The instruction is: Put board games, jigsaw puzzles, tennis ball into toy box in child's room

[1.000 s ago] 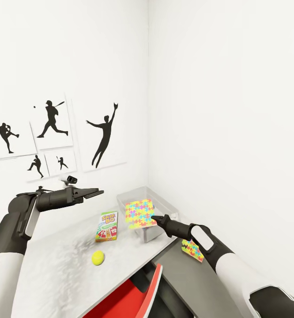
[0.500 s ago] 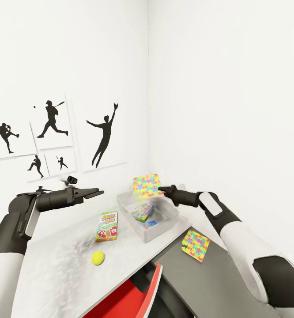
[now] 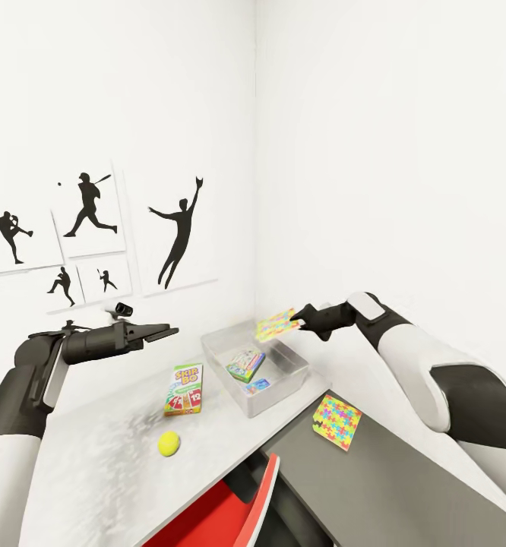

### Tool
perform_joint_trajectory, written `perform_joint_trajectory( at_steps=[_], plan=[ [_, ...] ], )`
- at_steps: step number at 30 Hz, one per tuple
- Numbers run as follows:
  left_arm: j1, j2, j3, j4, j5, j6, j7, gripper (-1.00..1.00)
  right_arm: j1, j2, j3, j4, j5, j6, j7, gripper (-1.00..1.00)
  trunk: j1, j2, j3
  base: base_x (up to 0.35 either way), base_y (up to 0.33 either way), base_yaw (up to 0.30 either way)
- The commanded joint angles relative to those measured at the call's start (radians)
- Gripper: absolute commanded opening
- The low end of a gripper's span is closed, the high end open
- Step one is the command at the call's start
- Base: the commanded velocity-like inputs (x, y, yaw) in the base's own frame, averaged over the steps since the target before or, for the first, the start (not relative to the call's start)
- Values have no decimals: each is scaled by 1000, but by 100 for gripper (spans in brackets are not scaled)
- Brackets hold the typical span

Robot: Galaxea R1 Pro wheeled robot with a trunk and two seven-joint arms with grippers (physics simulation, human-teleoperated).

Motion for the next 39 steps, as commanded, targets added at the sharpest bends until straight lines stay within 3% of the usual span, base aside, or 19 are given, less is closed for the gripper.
perform_joint_trajectory(
  at_steps=[1,7,10,12,14,16,17,20,23,27,39],
  plan=[
    [0,0,0,0,-1,11,-4,100,-2,-1,9,3,-11,10,-8,-100,0,-1,-1,0,0,0],
    [-1,1,-2,-1,0,11,-4,100,0,-2,19,-3,-10,36,2,-100,0,-1,-1,0,0,0],
    [-1,0,-9,-6,1,11,-4,100,3,3,49,-50,-10,48,4,-100,0,-1,-1,0,0,0],
    [0,1,-27,-18,21,11,-4,100,4,3,72,-91,-11,57,5,-100,0,-1,-1,0,0,0],
    [1,4,-71,-39,66,11,-4,100,4,2,81,-117,-11,63,5,-100,0,-1,-1,0,0,0],
    [2,11,-165,-75,172,11,-4,100,4,2,85,-136,-11,67,5,-100,0,-1,-1,0,0,0],
    [3,15,-191,-85,203,11,-4,100,4,2,85,-139,-11,68,5,-100,0,-1,-1,0,0,0],
    [6,46,-333,-142,361,11,-4,100,4,1,87,-147,-12,69,5,-100,0,-1,-1,0,0,0],
    [7,77,-388,-168,420,11,-4,100,7,2,87,-149,-12,70,5,-100,0,-1,-1,0,0,0],
    [7,106,-410,-177,447,11,-4,100,8,4,88,-149,-12,69,5,-100,0,-1,-5,0,0,0],
    [7,114,-413,-174,446,11,-4,100,9,5,90,-150,-12,70,5,-100,0,-1,-24,0,0,0]
  ],
)
